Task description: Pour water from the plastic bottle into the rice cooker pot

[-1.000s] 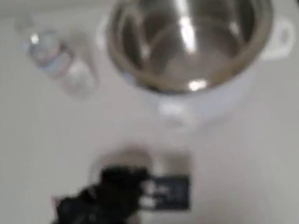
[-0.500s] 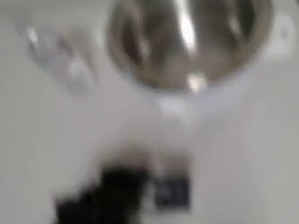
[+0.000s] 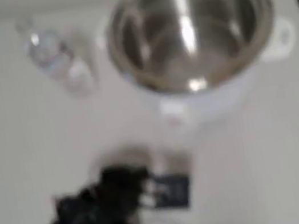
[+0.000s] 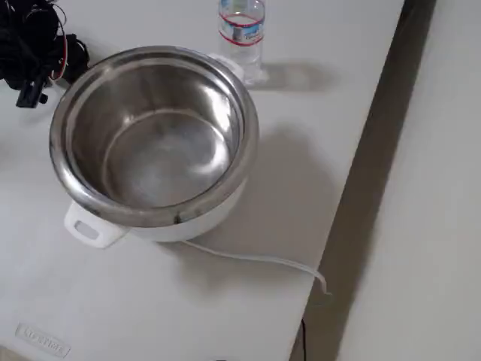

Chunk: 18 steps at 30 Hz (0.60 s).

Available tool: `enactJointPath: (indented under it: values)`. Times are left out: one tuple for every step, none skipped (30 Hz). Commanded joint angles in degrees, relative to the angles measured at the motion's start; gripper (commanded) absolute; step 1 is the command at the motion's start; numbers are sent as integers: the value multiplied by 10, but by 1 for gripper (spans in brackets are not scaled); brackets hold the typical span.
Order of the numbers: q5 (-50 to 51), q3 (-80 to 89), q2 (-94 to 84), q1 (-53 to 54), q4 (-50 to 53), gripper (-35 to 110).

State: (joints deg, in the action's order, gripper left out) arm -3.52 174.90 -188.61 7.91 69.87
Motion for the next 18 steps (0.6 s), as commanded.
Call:
enactJointPath:
  values:
    - [-13,-39,3,-8,5,0]
    - [-14,-39,3,-8,5,0]
    - [-14,-39,3,-7,5,1]
    - [-14,-39,3,-7,5,1]
    - [-23,-39,3,-19,4,2]
    - [-43,-39,3,-43,4,3]
    - [-64,-39,2,-64,4,3]
    - [-115,-39,2,-78,4,4]
    - [-214,-35,2,-102,4,3]
    - [-298,-33,2,-129,19,3]
    - [-368,-39,2,-161,47,3]
    - [-396,-45,2,-192,58,3]
    - [-411,-54,1,-219,62,3]
    - [-429,-68,1,-243,60,3]
    - [-446,-84,0,-262,48,3]
    - [-465,-103,0,-279,33,4]
    - [-494,-118,0,-298,13,4]
    - [-521,-130,-1,-314,-13,8]
